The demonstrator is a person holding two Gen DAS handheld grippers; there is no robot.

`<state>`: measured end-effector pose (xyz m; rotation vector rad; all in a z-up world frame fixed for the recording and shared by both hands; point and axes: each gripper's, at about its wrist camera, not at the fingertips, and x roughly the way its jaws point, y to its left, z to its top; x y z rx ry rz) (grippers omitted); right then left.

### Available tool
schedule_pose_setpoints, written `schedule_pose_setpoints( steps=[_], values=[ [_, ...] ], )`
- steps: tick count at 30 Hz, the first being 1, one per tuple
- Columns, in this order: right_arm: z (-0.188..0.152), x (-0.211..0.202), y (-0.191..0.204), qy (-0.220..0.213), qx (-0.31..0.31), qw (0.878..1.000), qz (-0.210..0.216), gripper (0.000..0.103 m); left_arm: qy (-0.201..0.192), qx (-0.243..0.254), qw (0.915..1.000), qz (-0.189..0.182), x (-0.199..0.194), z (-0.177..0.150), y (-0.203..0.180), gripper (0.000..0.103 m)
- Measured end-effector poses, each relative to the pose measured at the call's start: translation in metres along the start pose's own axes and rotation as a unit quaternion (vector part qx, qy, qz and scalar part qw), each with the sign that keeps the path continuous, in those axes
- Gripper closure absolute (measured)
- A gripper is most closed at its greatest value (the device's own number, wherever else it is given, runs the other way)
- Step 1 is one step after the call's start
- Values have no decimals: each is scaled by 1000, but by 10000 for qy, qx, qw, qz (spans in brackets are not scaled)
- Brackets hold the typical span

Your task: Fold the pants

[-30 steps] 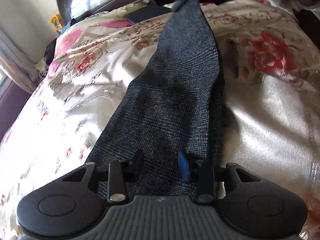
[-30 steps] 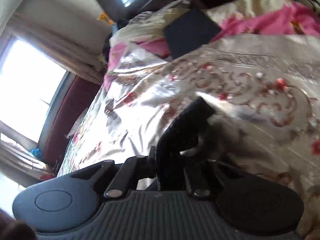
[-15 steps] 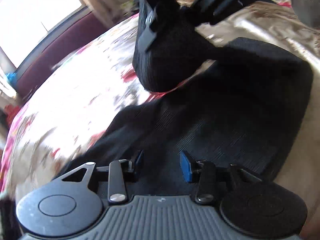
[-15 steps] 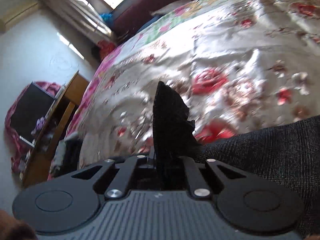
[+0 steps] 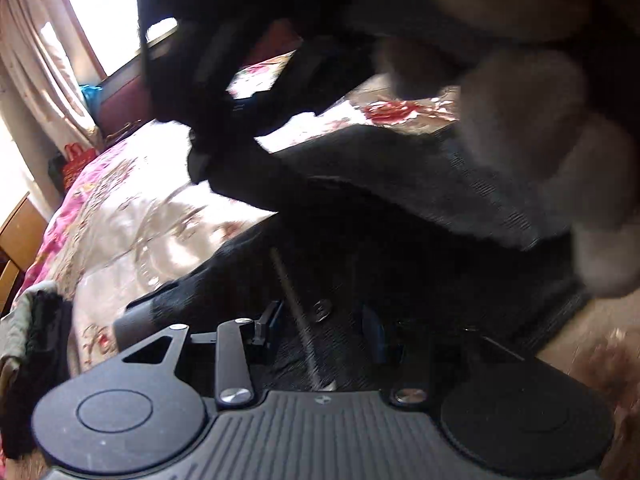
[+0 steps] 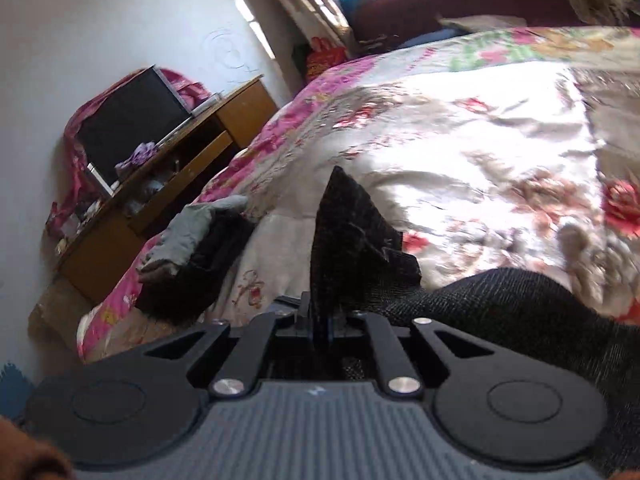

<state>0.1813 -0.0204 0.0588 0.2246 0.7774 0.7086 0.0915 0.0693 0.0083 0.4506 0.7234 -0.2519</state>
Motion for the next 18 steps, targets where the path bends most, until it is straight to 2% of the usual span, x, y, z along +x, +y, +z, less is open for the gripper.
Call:
schedule_pose_setpoints(
  steps=[2, 4, 6, 8, 13, 15, 18],
  values=[
    [-8, 23, 24, 140, -579, 9982, 61, 95, 158, 18, 9998, 110, -1, -11, 5, 46],
    [-19, 49, 36, 536, -955, 9939, 108, 89, 167, -24, 9997, 151, -6, -24, 12, 45],
    [-30, 72, 39, 1051, -852, 9901, 379, 80, 231, -14, 9995, 222, -9, -30, 17, 45],
    [-34, 75, 41, 1214, -789, 9884, 462, 76, 290, -16, 9992, 282, -13, -38, 23, 45],
    [-22, 49, 34, 1135, -612, 9871, 953, 76, 578, -115, 9976, 357, -30, -52, 33, 45],
    [-17, 45, 33, 1086, -615, 9876, 953, 76, 666, -241, 9967, 387, -34, -54, 37, 45],
    [-13, 44, 33, 948, -931, 9876, 839, 76, 702, -408, 9951, 564, -44, -53, 48, 45]
  ],
)
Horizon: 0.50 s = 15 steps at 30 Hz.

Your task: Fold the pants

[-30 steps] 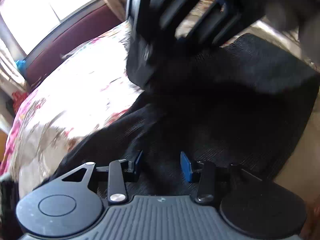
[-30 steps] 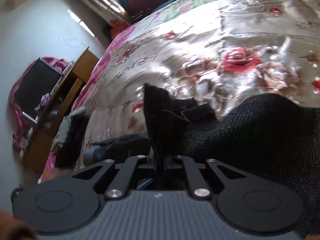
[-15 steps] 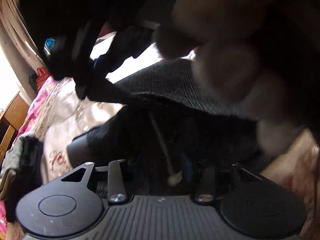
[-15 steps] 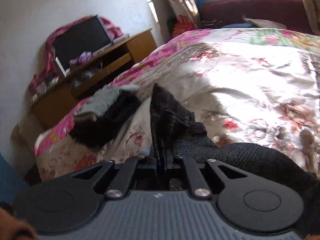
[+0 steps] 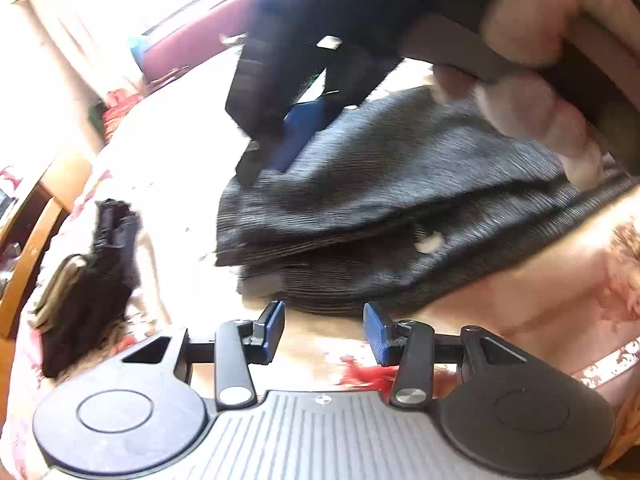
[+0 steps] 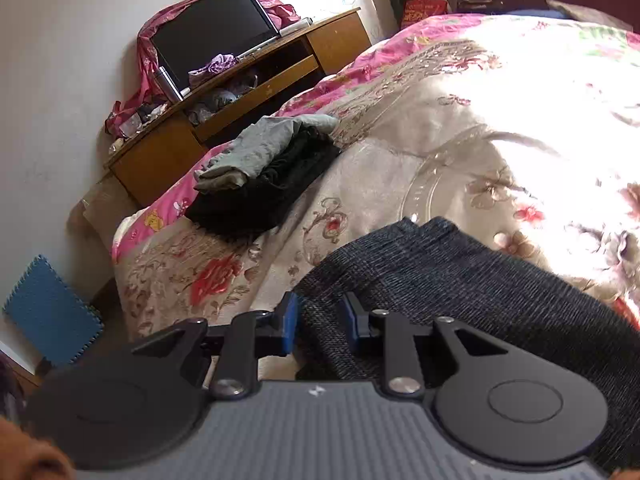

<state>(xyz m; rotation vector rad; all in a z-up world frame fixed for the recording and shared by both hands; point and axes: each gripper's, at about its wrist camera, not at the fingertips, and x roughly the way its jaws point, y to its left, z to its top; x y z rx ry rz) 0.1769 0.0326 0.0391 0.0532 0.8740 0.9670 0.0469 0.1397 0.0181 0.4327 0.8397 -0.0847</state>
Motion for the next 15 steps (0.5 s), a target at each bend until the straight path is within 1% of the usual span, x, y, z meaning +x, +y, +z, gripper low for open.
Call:
schedule_pose_setpoints(
  steps=[2, 3, 4, 5, 6, 7, 9, 12, 13, 14, 15],
  values=[
    [-2, 5, -2, -36, -55, 10000, -58, 76, 18, -89, 9999, 142, -8, 0, 5, 45],
    [-5, 11, -2, -23, -153, 9998, -129, 76, 22, -86, 9997, 222, -5, -1, 11, 45],
    [-10, 20, -2, 68, -303, 9994, -163, 76, 20, -56, 9995, 320, -3, -2, 15, 45],
    [-18, 35, -4, 373, -444, 9980, -236, 77, 25, -27, 9991, 418, -2, -3, 19, 45],
    [-25, 49, -7, 714, -458, 9959, -298, 77, 49, -7, 9988, 494, 2, -8, 25, 45],
    [-31, 54, -10, 836, -405, 9952, -297, 77, 66, 10, 9984, 566, 4, -8, 29, 45],
    [-29, 43, -16, 736, -275, 9968, -148, 78, 51, 57, 9974, 718, 7, -6, 38, 45],
    [-27, 2, -31, 512, 330, 9980, -152, 77, -193, 4, 9969, 766, 5, 6, 46, 45],
    [-30, -18, -38, 401, 549, 9974, -227, 76, -312, 4, 9970, 711, 5, 13, 46, 45],
    [-34, -36, -46, 317, 739, 9961, -353, 72, -433, 49, 9970, 641, 6, 21, 43, 45],
    [-40, -54, -54, 251, 915, 9940, -538, 70, -582, 132, 9966, 561, 9, 30, 37, 45]
  ],
)
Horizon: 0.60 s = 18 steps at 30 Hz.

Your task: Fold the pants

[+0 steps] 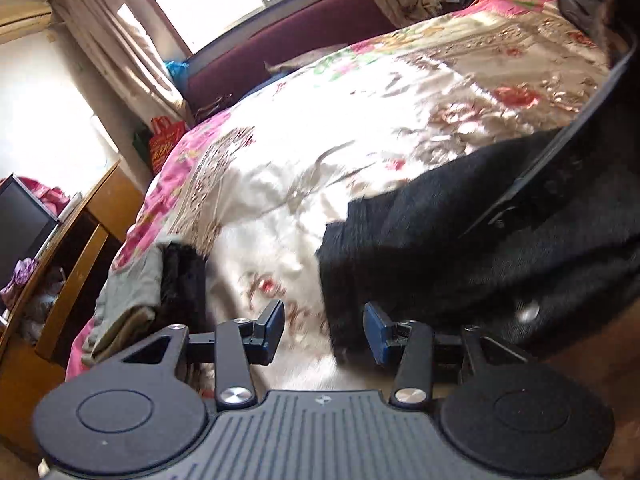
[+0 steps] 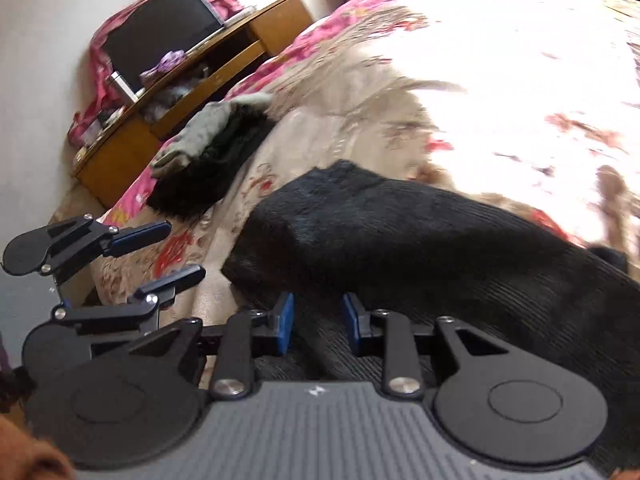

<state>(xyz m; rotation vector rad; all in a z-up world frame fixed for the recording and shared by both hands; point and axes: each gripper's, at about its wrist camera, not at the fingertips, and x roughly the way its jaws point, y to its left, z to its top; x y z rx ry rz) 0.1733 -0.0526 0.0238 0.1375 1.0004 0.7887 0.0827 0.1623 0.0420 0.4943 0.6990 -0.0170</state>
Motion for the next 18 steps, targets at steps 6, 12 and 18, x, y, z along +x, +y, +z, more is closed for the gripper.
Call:
schedule_pose_setpoints(
  steps=[6, 12, 18],
  values=[
    [-52, -107, -92, -410, 1251, 9752, -1778, 66, -633, 339, 9932, -915, 17, 45, -68, 45],
    [-99, -132, -183, -528, 2721, 9505, -1404, 62, -52, 1015, 9874, -1209, 36, 40, -145, 48],
    [-120, -137, -220, -762, 2967, 9508, -467, 57, 152, 1217, 9849, -1219, 30, 50, -146, 45]
  ],
)
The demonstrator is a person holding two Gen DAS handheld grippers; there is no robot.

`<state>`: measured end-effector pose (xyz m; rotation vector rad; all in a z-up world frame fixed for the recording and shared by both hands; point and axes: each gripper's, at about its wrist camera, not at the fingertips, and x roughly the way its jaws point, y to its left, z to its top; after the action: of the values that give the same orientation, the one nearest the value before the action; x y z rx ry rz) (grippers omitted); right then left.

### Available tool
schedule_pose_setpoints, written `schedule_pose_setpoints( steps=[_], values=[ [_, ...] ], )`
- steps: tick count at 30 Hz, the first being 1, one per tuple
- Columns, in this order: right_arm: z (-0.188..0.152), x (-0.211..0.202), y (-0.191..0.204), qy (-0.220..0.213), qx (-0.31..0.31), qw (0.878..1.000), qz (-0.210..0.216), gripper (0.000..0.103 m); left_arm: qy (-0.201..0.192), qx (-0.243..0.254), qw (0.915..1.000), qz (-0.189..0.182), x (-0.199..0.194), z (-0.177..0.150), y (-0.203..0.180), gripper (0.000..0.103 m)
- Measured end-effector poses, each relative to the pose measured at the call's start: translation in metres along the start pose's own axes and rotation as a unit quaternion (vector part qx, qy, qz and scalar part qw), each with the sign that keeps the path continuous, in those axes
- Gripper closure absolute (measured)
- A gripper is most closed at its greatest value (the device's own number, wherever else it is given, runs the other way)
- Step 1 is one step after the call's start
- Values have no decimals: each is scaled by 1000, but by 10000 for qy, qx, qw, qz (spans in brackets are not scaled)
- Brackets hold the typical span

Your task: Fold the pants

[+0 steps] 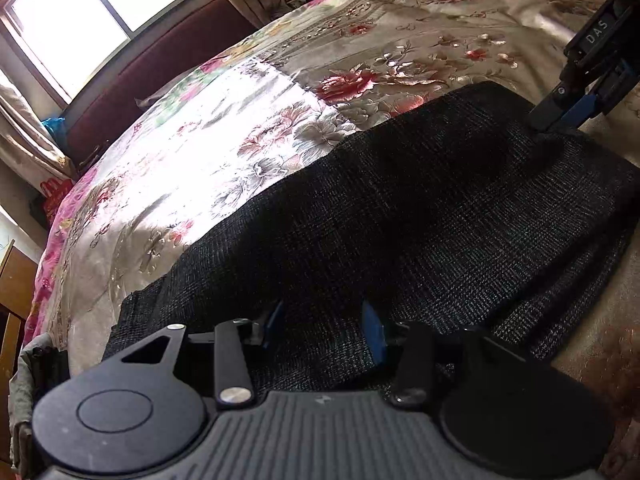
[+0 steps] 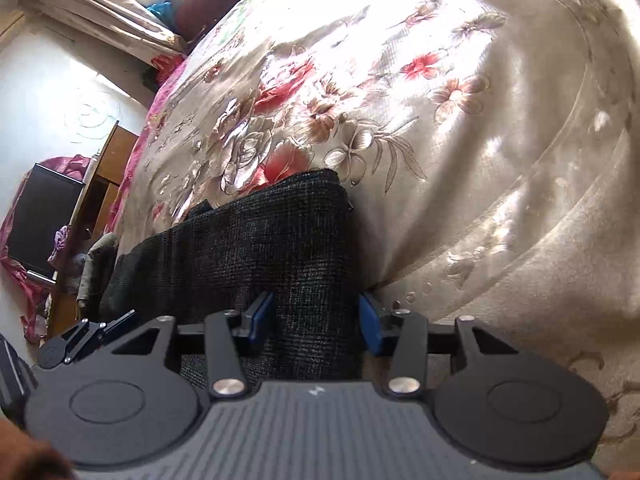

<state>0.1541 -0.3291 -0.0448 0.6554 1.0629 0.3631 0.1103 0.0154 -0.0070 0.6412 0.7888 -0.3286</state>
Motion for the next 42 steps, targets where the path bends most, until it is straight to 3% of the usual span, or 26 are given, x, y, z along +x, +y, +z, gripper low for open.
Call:
schedule_pose_setpoints(
  steps=[4, 10, 16, 19, 21, 22, 23, 24, 25, 27, 30, 33, 35, 37, 40, 42],
  values=[
    [0, -2, -13, 54, 159, 9992, 374, 55, 82, 163, 9998, 23, 2, 4, -3, 45],
    [5, 26, -23, 241, 556, 9906, 1223, 53, 95, 248, 9996, 97, 2, 4, -5, 45],
    [10, 19, -53, 419, 1203, 9687, 2128, 55, 74, 388, 9992, 90, 1, 3, -6, 45],
    [15, 50, -46, 505, 856, 9745, 2014, 67, 46, 448, 9989, 86, 2, 2, -6, 45],
    [18, 66, -39, 513, 957, 9665, 2327, 66, 33, 472, 9988, 99, 2, 2, -7, 45],
    [19, 73, -35, 520, 1081, 9610, 2493, 72, 25, 485, 9988, 109, 2, 2, -7, 45],
    [18, 79, -30, 555, 1268, 9547, 2633, 86, 24, 507, 9986, 122, 2, 2, -8, 45],
    [15, 80, -25, 609, 1428, 9510, 2675, 87, 35, 532, 9985, 146, 2, 3, -9, 45],
    [14, 75, -19, 586, 1404, 9529, 2622, 89, 58, 555, 9983, 184, 1, 3, -10, 45],
    [15, 49, -11, 490, 1066, 9681, 2213, 92, 87, 578, 9981, 177, -3, 7, -15, 46],
    [13, 4, -22, 455, 1101, 9801, 1585, 96, 6, 549, 9984, -152, -13, 16, -30, 46],
    [12, -23, -27, 554, 510, 9953, 605, 96, -180, 668, 9963, -519, -18, 26, -56, 46],
    [14, -27, -43, 657, 766, 9948, 164, 96, -286, 798, 9939, -708, -17, 33, -71, 46],
    [20, -41, -35, 531, 570, 9969, -63, 96, -451, 967, 9909, -819, -19, 44, -78, 44],
    [20, -60, -40, 350, 526, 9978, -214, 96, -675, 695, 9926, -736, -19, 55, -68, 43],
    [17, -53, -54, 539, 913, 9931, -507, 96, -357, 516, 9957, -685, -6, 54, -61, 40]
  ],
)
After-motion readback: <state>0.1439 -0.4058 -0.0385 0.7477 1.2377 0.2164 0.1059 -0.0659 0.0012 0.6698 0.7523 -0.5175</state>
